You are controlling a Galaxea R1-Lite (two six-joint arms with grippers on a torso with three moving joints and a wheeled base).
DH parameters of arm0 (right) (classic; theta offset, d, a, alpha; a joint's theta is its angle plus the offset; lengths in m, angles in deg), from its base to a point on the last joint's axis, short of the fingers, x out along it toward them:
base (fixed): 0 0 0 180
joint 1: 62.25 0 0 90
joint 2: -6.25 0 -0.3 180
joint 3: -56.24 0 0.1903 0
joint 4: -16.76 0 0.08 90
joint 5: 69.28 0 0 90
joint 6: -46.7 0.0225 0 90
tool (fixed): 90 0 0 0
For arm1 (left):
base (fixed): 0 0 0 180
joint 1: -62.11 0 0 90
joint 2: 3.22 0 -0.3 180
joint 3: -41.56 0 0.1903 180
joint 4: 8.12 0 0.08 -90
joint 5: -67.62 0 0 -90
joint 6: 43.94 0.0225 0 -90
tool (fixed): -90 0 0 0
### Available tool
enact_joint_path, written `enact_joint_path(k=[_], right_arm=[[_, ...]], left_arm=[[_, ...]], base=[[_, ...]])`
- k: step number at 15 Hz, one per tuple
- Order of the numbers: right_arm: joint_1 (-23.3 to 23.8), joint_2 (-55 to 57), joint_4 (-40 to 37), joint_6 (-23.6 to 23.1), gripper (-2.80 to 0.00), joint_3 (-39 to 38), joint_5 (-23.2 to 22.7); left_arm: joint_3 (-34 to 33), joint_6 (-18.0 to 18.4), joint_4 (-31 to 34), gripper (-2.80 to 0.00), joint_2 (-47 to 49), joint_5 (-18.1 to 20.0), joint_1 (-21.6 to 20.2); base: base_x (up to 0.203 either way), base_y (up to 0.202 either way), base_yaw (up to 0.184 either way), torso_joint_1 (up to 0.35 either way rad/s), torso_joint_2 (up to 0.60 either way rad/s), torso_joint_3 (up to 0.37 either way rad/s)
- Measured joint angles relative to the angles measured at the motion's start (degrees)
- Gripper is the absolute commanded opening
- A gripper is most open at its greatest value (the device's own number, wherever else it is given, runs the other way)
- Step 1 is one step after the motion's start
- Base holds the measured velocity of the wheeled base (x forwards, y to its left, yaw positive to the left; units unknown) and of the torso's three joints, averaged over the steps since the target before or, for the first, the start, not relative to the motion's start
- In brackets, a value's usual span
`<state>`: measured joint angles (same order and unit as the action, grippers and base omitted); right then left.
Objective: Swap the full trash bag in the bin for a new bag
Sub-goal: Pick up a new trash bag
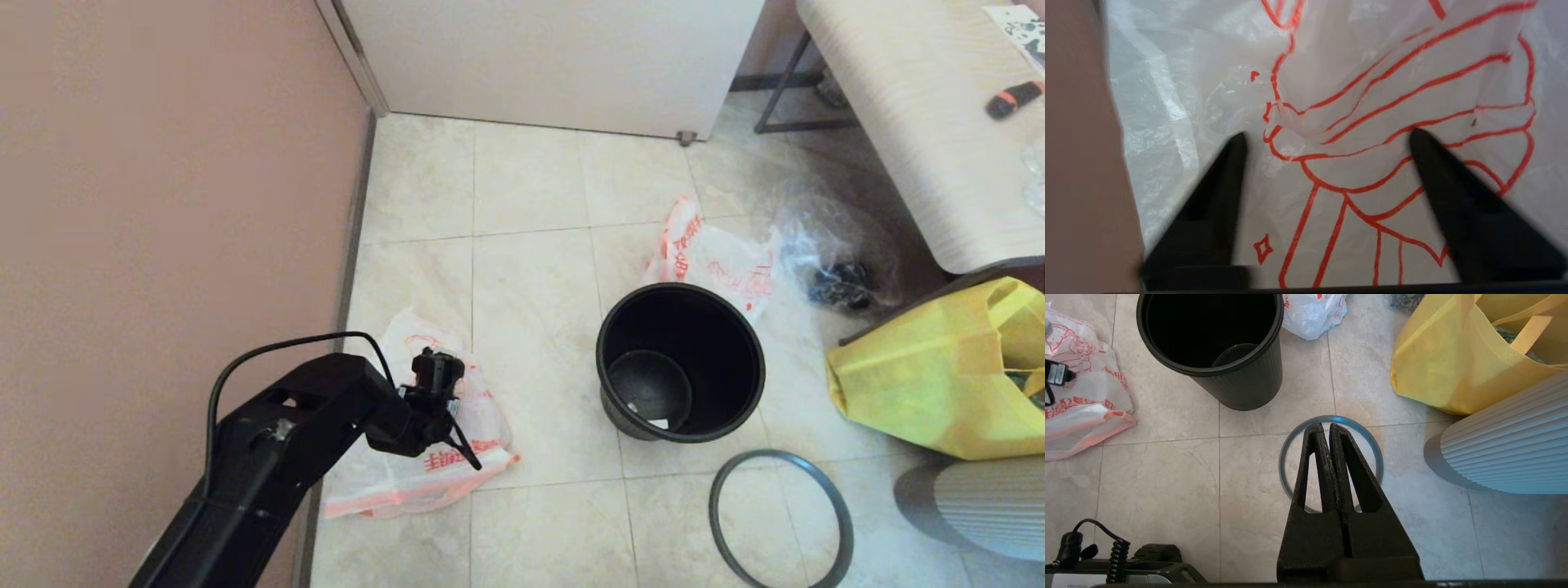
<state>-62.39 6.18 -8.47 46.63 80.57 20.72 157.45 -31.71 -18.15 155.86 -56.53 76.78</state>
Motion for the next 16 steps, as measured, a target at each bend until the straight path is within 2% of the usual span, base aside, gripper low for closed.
enact_joint_path(k=[4, 7, 11, 16], right_arm=[[0.0, 0.0, 0.0, 0.0, -2.80, 0.0, 0.0], [0.0, 0.0, 0.0, 0.0, -2.80, 0.0, 0.0], [0.0, 0.0, 0.0, 0.0, -2.80, 0.0, 0.0], [0.0, 0.0, 0.0, 0.0, -2.80, 0.0, 0.0]], left_arm=[[-2.1, -0.3, -0.2, -2.80, 0.6, 0.0, 0.3], [-6.9, -2.7, -0.3, -2.80, -1.6, 0.1, 1.2], [-18.8, -7.6, -0.3, -2.80, -11.1, 0.1, 4.4], [-34.8, -12.2, -0.3, -2.80, -28.8, 0.0, 11.7]], base=[[0.000, 0.000, 0.000, 0.000, 0.00, 0.000], [0.000, 0.000, 0.000, 0.000, 0.00, 0.000], [0.000, 0.000, 0.000, 0.000, 0.00, 0.000], [0.000, 0.000, 0.000, 0.000, 0.00, 0.000]])
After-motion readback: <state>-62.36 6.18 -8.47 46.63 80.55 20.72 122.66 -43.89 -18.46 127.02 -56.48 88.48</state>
